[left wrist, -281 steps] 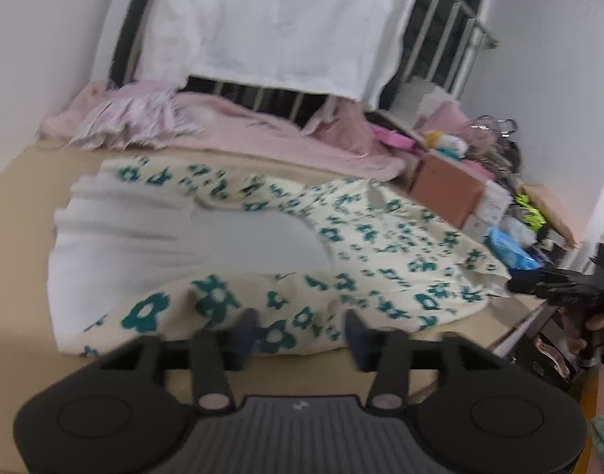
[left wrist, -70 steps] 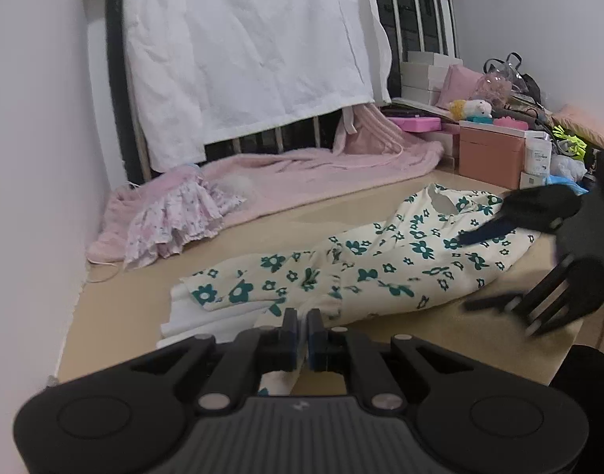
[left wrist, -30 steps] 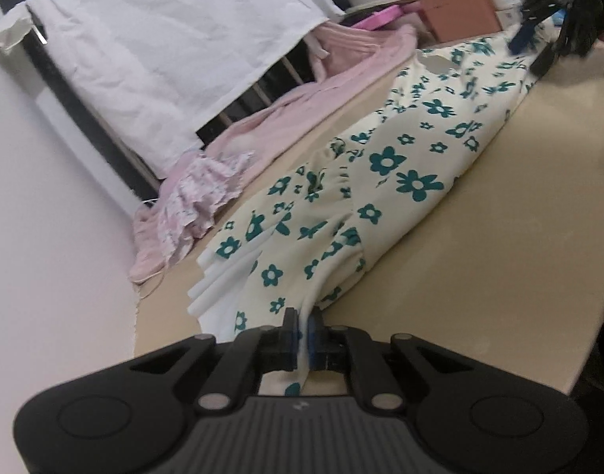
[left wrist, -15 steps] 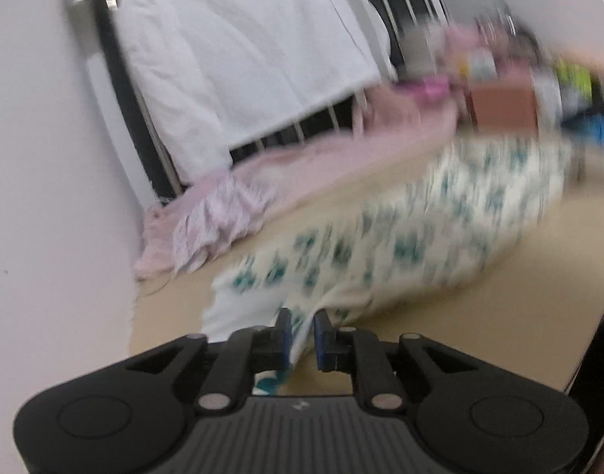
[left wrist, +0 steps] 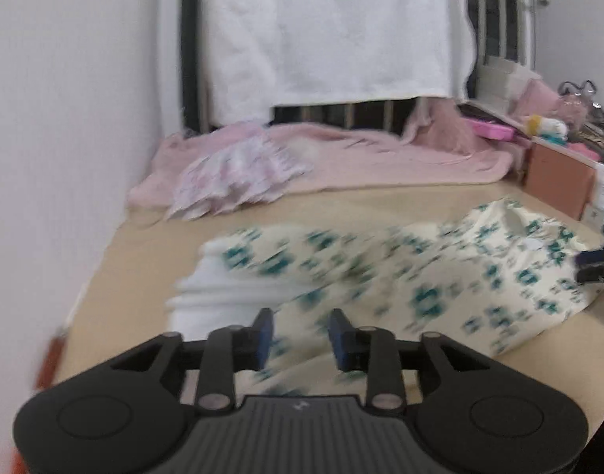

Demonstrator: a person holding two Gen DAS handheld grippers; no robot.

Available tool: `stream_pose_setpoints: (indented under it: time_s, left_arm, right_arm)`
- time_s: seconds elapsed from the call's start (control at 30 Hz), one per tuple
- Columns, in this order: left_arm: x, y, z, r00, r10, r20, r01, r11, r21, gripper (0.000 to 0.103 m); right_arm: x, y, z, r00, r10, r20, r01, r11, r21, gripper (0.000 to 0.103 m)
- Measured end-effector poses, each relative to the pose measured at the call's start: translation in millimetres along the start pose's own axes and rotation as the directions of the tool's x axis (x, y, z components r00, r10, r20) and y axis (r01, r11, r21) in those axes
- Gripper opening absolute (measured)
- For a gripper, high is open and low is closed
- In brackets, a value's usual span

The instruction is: Fold clothes

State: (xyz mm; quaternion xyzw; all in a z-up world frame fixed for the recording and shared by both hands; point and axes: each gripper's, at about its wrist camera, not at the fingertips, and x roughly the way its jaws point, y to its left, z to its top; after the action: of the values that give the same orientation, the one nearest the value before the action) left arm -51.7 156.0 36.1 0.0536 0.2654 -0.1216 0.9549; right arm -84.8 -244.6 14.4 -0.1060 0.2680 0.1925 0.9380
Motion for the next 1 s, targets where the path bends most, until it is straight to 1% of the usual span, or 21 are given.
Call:
stream_pose_setpoints:
  time_s: [0.03,0.07,0.1,0.13,0.17,0.2,0.23,0.3,0.37,0.47,0.57,0.67,0.7,0.77,0.83,0.87,0.9,0.93,0.97,1.0]
  left_arm:
    - [5.0,-14.4,3.3,1.000,0.004,0.002,-0.004,1.000,0.023,0.056]
    - [11.1,-27.7,6.1,1.000,0.008,-0.001,-0.008,0.999,0.047,0.058]
    - [21.4,-37.4,7.0,0.999,0.013,-0.029,-0.010,0.997,0.079,0.057]
    - [31.4,-45.9,7.3,0.998,0.024,-0.057,-0.018,0.994,0.107,0.052]
    - [38.7,-49.0,4.5,0.995,0.057,-0.079,-0.048,0.992,0.114,0.047]
    - [41.5,-47.0,-0.8,0.993,0.081,-0.081,-0.073,0.993,0.096,0.041]
    - [42.8,-45.0,-5.9,0.992,0.098,-0.082,-0.092,0.993,0.079,0.041]
    - [34.2,-40.4,-13.8,0.993,0.086,-0.074,-0.082,0.995,0.055,0.041]
    - [25.8,-36.1,-21.1,0.995,0.074,-0.069,-0.072,0.997,0.032,0.041]
    - [17.0,-33.9,-23.6,0.995,0.050,-0.091,-0.049,0.999,0.014,0.041]
    - [1.0,-39.0,-31.0,0.994,0.050,-0.100,-0.049,0.999,0.013,0.041]
    - [-14.6,-40.1,-39.9,0.994,0.039,-0.104,-0.039,0.999,0.003,0.041]
    - [-16.5,-37.7,-38.8,0.993,0.024,-0.116,-0.025,1.000,-0.003,0.041]
    - [-20.5,-27.0,-24.9,0.988,-0.023,-0.152,0.016,0.999,-0.043,0.041]
    - [-27.1,-14.2,6.7,0.996,0.000,-0.093,-0.007,0.997,-0.075,0.042]
    - [-30.5,-7.8,22.6,0.998,0.012,-0.064,-0.018,0.996,-0.091,0.044]
    - [-31.4,-3.6,38.2,0.999,0.018,-0.039,-0.021,0.996,-0.089,0.051]
    - [-23.4,-7.8,53.0,1.000,-0.002,-0.029,0.002,1.000,-0.018,0.059]
    - [-15.5,-12.1,67.8,1.000,-0.023,-0.021,0.024,0.998,0.054,0.064]
    - [-5.5,-17.2,80.3,0.998,-0.054,-0.022,0.057,0.991,0.125,0.075]
  right_arm:
    - [-3.8,2.1,4.5,1.000,0.005,0.026,-0.006,1.000,0.005,0.035]
    - [-5.2,4.4,9.9,0.999,0.011,0.042,-0.011,1.000,0.013,0.035]
    - [0.3,7.1,16.9,1.000,0.008,0.030,-0.009,1.000,0.026,0.035]
    - [8.4,9.9,21.6,1.000,-0.022,0.001,0.021,1.000,0.023,0.035]
    - [17.8,13.1,23.4,0.997,-0.070,-0.036,0.071,0.997,0.006,0.032]
    - [27.8,16.2,22.0,0.990,-0.118,-0.077,0.117,0.993,-0.014,0.026]
    - [34.4,17.8,20.1,0.983,-0.151,-0.104,0.149,0.988,-0.023,0.027]
    - [30.2,12.2,14.4,0.986,-0.139,-0.094,0.142,0.990,0.023,0.026]
    - [23.9,3.6,11.1,0.987,-0.111,-0.113,0.119,0.990,0.073,0.026]
    - [19.3,2.4,9.7,0.986,-0.107,-0.128,0.116,0.991,0.065,0.026]
    - [11.8,6.7,8.6,0.983,-0.113,-0.147,0.121,0.992,0.041,0.026]
    - [-5.5,13.6,2.2,0.982,-0.074,-0.172,0.086,0.994,0.067,0.026]
    - [-12.0,16.5,-0.6,0.982,-0.063,-0.176,0.077,0.994,0.073,0.026]
    - [-20.1,17.3,-3.5,0.982,-0.044,-0.182,0.063,0.993,0.100,0.028]
    - [-24.0,10.3,3.6,0.979,-0.007,-0.206,0.037,0.989,0.142,0.029]
    - [-28.3,4.9,12.3,0.983,0.012,-0.184,0.017,0.988,0.155,0.029]
    - [-34.8,-2.2,24.5,0.992,0.023,-0.127,-0.003,0.988,0.154,0.033]
    - [-39.6,-8.8,36.9,0.997,0.026,-0.078,-0.014,0.989,0.148,0.044]
    - [-37.5,-13.8,50.1,0.999,0.007,-0.053,0.000,0.993,0.121,0.053]
    - [-29.3,-18.2,64.1,0.999,-0.014,-0.043,0.017,0.997,0.075,0.056]
